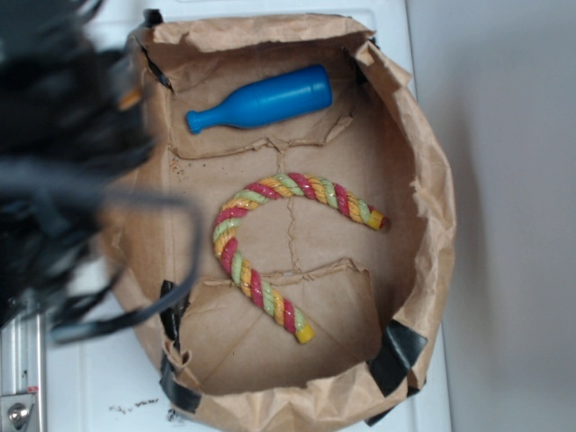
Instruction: Grab the multicolored rope.
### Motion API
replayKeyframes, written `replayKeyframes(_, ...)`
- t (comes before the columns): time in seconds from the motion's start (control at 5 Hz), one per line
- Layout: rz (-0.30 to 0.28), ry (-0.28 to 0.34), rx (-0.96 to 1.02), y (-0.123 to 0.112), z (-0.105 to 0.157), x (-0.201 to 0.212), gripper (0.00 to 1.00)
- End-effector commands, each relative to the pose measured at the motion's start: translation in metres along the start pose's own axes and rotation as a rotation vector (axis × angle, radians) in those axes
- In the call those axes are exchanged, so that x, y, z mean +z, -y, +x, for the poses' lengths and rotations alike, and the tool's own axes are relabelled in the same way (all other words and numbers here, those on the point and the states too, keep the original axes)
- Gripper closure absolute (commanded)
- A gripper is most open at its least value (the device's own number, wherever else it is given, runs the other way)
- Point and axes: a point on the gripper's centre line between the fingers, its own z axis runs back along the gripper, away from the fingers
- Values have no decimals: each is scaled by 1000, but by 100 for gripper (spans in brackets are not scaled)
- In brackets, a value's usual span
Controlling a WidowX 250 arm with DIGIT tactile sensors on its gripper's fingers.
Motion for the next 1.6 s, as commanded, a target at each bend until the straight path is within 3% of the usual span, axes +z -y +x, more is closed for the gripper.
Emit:
replayKeyframes(0.0,48,146,35,-26,55,-16,0)
replayKeyframes(0.4,-12,172,-16,67,16,-80,0)
replayKeyframes(1.4,-12,172,-16,67,16,-80,0)
